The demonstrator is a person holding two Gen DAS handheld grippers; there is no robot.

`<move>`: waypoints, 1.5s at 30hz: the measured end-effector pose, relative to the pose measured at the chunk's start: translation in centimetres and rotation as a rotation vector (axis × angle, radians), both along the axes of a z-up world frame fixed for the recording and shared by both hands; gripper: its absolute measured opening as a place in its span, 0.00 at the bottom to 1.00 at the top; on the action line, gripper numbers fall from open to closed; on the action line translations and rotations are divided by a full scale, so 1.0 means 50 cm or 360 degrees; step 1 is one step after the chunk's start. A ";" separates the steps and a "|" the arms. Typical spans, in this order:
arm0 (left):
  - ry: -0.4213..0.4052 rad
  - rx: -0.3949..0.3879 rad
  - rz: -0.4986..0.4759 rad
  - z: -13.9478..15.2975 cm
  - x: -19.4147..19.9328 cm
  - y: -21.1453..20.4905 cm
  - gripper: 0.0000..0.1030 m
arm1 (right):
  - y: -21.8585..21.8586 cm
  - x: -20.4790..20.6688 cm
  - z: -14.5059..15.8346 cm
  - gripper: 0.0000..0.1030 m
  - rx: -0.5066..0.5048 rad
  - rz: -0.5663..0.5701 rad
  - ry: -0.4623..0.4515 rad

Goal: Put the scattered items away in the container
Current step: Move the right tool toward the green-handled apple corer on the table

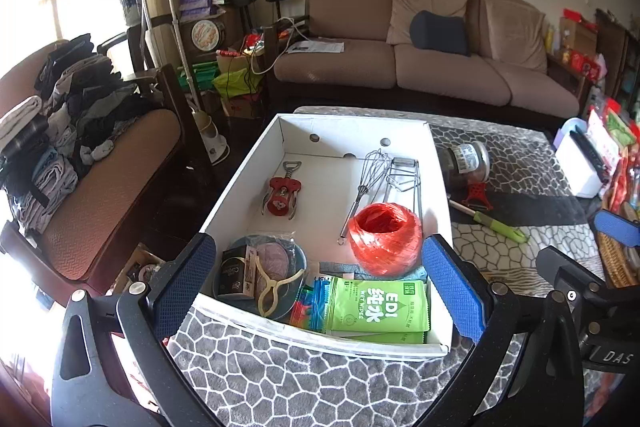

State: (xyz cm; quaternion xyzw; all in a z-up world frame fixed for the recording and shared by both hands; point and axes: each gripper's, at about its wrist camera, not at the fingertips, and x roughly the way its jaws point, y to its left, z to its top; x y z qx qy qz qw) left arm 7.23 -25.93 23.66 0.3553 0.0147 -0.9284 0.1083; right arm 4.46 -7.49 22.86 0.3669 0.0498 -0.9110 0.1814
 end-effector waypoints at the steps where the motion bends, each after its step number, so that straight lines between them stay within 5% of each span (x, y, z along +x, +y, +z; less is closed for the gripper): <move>1: 0.0002 -0.0001 0.0001 -0.002 -0.003 -0.001 1.00 | 0.000 -0.004 0.000 1.00 -0.0007 0.0000 -0.0001; 10: -0.0039 0.0031 -0.0049 -0.035 -0.072 0.027 1.00 | 0.043 -0.062 -0.010 1.00 0.0040 -0.0051 -0.0008; 21: -0.0130 0.0101 -0.0281 -0.104 -0.169 0.182 1.00 | 0.186 -0.145 -0.091 1.00 0.0073 -0.0209 -0.0104; 33: -0.0074 0.0140 -0.0617 -0.157 -0.117 0.348 1.00 | 0.287 -0.224 -0.207 1.00 0.0094 0.0023 -0.0142; 39: -0.0117 0.0357 -0.0759 -0.186 -0.132 0.418 1.00 | 0.294 -0.281 -0.288 0.98 0.0115 0.0168 -0.0203; 45: -0.0233 0.0562 -0.0722 -0.238 -0.204 0.407 1.00 | 0.293 -0.331 -0.359 0.75 0.0111 0.0277 -0.0249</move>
